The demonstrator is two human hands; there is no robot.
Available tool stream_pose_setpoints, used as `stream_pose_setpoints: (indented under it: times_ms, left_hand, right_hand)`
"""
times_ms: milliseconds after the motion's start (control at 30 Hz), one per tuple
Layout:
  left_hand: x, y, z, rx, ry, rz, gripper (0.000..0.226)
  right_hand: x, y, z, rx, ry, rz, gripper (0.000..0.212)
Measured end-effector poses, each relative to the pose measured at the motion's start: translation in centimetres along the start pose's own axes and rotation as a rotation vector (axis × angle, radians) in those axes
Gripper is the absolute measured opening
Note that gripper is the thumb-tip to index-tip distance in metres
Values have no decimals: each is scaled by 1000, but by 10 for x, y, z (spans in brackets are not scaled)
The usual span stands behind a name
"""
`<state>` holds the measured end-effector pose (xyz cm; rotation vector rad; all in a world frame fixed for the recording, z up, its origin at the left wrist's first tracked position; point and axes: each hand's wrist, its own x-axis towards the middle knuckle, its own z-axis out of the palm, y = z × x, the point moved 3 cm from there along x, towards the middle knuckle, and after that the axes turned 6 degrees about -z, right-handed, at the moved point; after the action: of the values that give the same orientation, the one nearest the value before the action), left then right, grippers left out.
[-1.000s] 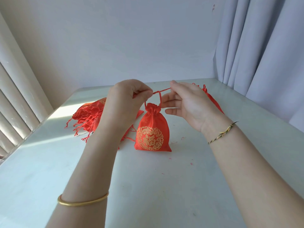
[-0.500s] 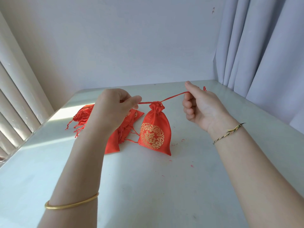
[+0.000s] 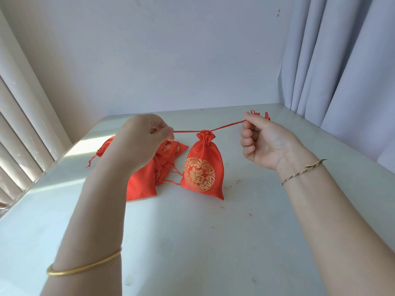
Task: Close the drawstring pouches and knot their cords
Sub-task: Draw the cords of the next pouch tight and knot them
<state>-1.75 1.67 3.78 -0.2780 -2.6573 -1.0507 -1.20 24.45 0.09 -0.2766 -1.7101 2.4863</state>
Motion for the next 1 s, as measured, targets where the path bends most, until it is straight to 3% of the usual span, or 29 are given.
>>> stream_pose_setpoints:
  times_ms: [200, 300, 400, 467, 533, 633, 767, 900, 1000]
  left_hand:
    - [-2, -6, -9, 16, 10, -58, 25]
    - [-3, -4, -8, -86, 7, -93, 26]
    - [-2, 9, -2, -502, -30, -109, 31]
    - [-3, 22, 6, -898, -163, -103, 32]
    - [-5, 29, 15, -1088, -278, -138, 30]
    - [-9, 31, 24, -965, -341, -176, 21]
    - [-12, 32, 26, -739, -399, -96, 8]
    - [-14, 37, 27, -634, -409, -20, 5]
    - [-14, 39, 28, -667, -373, -25, 16]
  right_hand:
    - [3, 1, -10, -69, 50, 19, 33]
    - [5, 9, -14, -125, 96, 18, 33]
    - [5, 11, -11, -224, 111, -25, 32]
    - [1, 3, -4, -226, 97, -82, 31]
    - [-6, -8, 7, -203, 49, -170, 31]
    - [-19, -21, 26, -199, -83, -299, 33]
    - [-32, -27, 44, -241, -179, -398, 32]
    - [-37, -27, 53, -254, -227, -458, 30]
    - [-37, -27, 53, -252, -223, -436, 32]
